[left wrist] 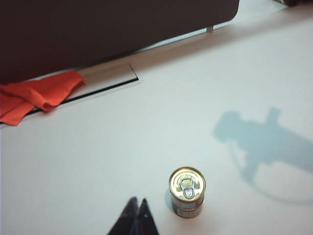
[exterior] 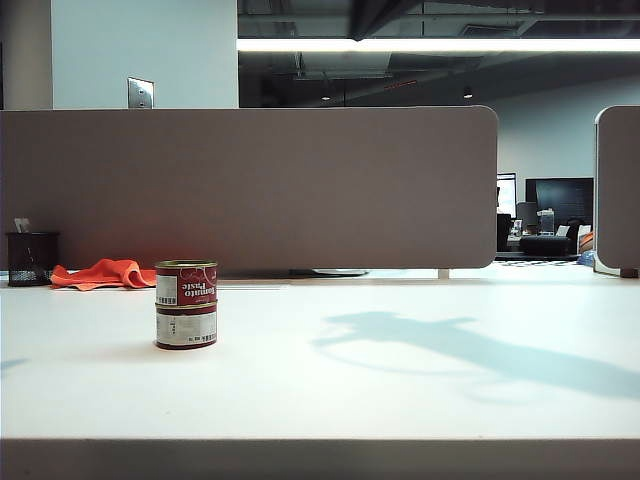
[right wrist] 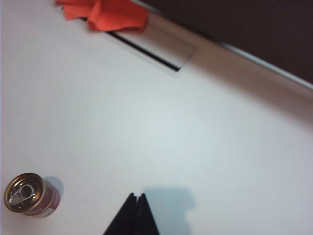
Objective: Stack a can of tomatoes on the right onto the can of tomatoes on the left.
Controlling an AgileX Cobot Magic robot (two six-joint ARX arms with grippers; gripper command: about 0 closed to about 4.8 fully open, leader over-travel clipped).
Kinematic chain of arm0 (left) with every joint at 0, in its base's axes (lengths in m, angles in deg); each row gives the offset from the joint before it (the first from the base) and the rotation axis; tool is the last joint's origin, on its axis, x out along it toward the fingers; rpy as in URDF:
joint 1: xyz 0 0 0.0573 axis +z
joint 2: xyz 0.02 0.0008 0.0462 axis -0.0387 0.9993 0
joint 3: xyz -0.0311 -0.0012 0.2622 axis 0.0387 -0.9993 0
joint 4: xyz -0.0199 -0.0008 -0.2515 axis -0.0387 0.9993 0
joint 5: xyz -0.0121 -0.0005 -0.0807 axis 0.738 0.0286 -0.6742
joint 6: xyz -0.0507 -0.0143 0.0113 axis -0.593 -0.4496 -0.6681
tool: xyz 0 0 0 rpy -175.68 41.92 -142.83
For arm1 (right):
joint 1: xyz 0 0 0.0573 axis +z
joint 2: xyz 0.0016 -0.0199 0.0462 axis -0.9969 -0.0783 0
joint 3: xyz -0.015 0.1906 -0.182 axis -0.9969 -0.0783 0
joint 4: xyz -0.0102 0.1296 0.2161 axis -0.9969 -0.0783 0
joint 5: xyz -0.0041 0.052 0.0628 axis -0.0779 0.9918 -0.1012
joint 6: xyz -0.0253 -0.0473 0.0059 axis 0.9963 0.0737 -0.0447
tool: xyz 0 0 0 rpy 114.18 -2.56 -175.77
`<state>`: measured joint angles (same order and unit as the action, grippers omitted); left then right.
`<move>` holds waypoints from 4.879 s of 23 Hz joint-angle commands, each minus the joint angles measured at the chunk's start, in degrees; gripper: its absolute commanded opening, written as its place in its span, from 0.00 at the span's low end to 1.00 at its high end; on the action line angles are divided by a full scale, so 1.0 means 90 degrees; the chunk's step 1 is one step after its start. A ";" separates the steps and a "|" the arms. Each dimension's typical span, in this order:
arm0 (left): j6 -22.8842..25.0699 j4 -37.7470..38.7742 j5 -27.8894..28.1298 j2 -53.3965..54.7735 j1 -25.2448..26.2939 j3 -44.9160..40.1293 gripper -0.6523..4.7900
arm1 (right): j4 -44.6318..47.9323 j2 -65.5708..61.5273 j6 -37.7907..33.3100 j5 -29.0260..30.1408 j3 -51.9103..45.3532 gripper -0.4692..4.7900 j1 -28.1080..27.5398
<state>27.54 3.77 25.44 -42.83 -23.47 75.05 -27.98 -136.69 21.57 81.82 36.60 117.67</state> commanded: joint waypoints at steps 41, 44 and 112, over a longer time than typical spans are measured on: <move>-0.0600 -0.3815 -0.0282 -0.2953 0.0022 -0.5285 0.11 | 0.5224 0.8881 -0.0355 -0.0981 -1.0987 0.08 -0.0384; -0.0855 -0.3653 -0.0160 -0.3388 0.0024 -0.5515 0.11 | 0.5219 0.9024 -0.0355 -0.1025 -1.0989 0.08 -0.0389; -0.0262 -0.3334 0.0549 -0.4206 0.1489 -0.5515 0.11 | 0.5418 1.0353 -0.0355 0.0576 -1.1132 0.08 -0.3194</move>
<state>25.18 -25.59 30.42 -80.40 -11.19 25.21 19.69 -43.64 18.55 86.65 -63.28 88.91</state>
